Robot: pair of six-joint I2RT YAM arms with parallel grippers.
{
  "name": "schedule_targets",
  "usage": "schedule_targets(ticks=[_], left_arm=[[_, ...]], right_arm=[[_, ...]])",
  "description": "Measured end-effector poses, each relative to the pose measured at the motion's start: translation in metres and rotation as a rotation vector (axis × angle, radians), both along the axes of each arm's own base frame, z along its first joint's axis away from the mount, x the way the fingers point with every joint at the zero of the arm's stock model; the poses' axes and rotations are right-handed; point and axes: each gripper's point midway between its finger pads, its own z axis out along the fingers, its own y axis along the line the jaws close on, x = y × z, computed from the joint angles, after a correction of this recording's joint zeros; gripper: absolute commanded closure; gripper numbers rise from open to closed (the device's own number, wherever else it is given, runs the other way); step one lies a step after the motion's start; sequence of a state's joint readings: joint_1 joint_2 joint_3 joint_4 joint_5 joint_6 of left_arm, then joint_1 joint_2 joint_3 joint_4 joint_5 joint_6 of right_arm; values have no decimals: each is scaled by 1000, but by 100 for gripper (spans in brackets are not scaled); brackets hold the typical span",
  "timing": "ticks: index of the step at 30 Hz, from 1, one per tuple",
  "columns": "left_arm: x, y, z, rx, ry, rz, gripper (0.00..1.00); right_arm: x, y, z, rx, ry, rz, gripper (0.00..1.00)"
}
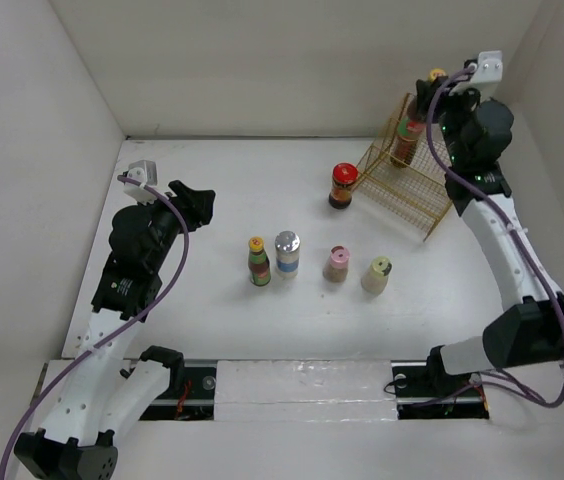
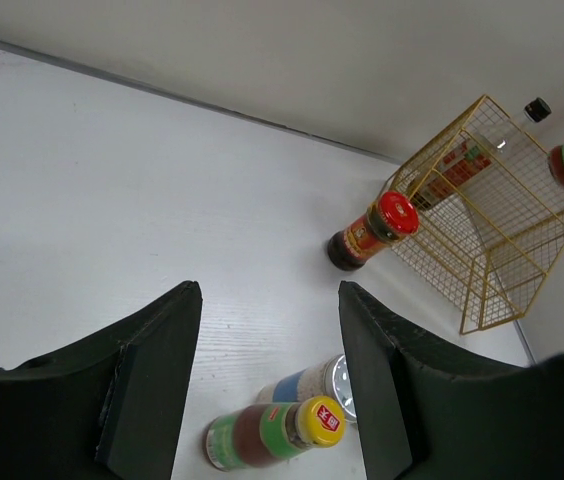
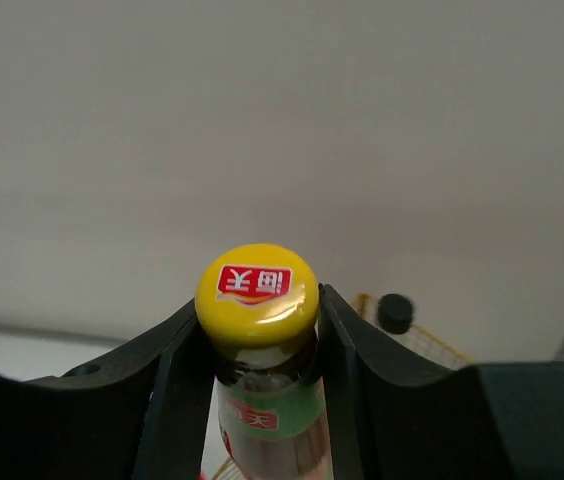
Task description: Organize the condiment bottles
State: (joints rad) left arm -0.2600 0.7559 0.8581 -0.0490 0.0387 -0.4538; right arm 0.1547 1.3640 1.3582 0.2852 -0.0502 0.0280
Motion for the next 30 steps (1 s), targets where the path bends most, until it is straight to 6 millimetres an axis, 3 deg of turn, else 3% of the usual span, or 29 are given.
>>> schedule_targets(ticks=[2, 5, 9, 12, 18, 25, 30], left_arm=[[0, 0, 0, 0, 0, -1, 47], [0, 0, 0, 0, -1, -2, 47], [-1, 0, 1, -1, -2, -2, 47], [-2, 0, 2, -2, -7, -2, 47], [-1, 0, 2, -1, -6, -2, 47], [-1, 0, 2, -1, -6, -2, 47], [-1, 0, 2, -1, -6, -2, 47]], right_arm=[[22, -29, 5, 4, 13, -86, 93], [59, -60, -4, 1, 71, -166, 93], [101, -96, -35, -6, 172, -230, 93], [120, -118, -58, -13, 239, -266, 93], [131, -146, -72, -32, 289, -314, 94], [131, -150, -79, -37, 292, -325, 94], [131, -151, -136, -37, 378, -326, 94]])
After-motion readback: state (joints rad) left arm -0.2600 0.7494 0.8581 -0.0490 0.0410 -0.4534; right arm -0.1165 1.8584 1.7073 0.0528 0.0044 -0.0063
